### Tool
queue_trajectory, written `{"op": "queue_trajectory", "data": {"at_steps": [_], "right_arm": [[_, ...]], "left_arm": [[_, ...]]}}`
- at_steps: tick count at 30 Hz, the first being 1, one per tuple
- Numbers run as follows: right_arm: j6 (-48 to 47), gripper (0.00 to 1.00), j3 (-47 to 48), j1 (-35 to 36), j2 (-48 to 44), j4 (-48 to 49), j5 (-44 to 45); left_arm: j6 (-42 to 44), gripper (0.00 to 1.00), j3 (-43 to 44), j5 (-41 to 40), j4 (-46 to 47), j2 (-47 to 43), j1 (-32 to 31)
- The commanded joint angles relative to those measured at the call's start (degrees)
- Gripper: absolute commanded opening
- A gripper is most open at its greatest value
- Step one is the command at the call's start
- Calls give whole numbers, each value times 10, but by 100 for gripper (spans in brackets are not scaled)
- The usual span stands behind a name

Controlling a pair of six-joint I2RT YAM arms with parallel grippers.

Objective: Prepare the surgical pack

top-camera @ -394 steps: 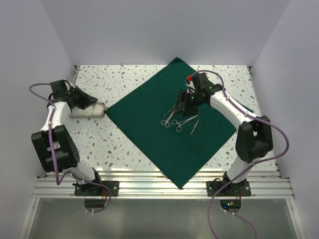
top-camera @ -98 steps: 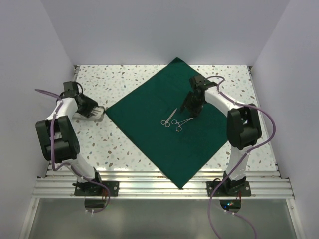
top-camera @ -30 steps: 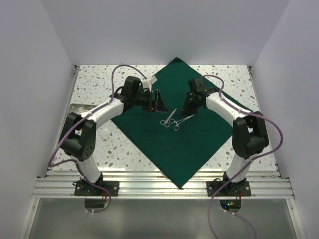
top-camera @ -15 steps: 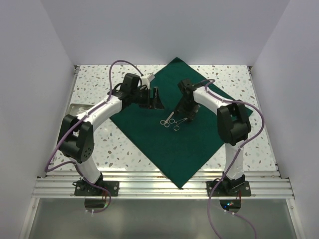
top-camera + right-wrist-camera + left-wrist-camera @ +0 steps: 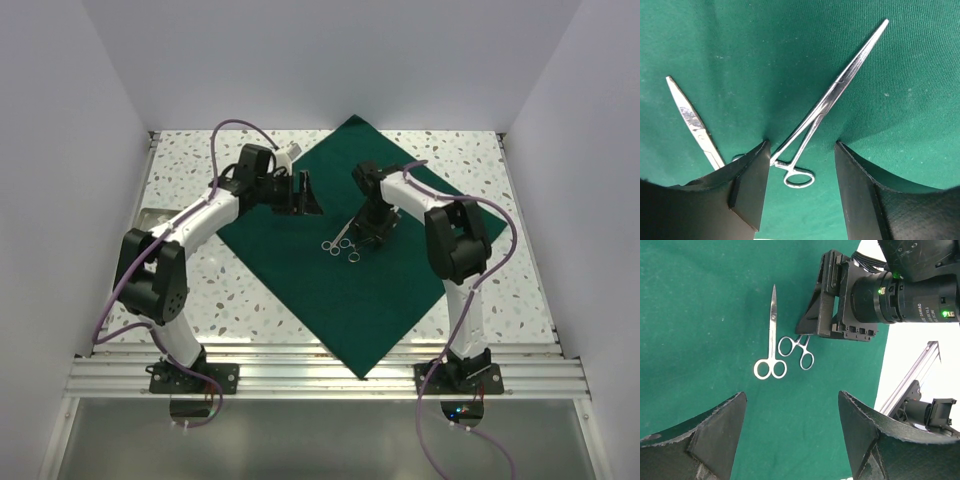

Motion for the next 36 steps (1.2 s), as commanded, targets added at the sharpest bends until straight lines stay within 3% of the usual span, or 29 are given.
{"op": "queue_trajectory", "data": {"at_steps": [1,4,5,9,13,29,31,36], "right_arm": [[11,56,29,-1,23,-21,33],[4,50,41,-1,42,-36,31],[4,37,42,0,45,-43,30],[-1,13,33,1,34,-45,31],[-9,3,36,0,13,-53,37],[-61,0,-16,1,-87,-21,17],[-81,0,-21,0,-113,-1,2],[-194,0,-84,3,-179,150,-90]], "left_arm": [[16,77,21,25,5,6,10],[17,77,20,33,6,8,13],[18,77,20,37,7,8,13],[24,77,18,43,4,8,14],[32,78,17,45,-7,8,14],[55,79,9,59,-38,-11,14],[57,79,7,72,-35,-9,13],[18,80,-19,161,19,-12,9]]}}
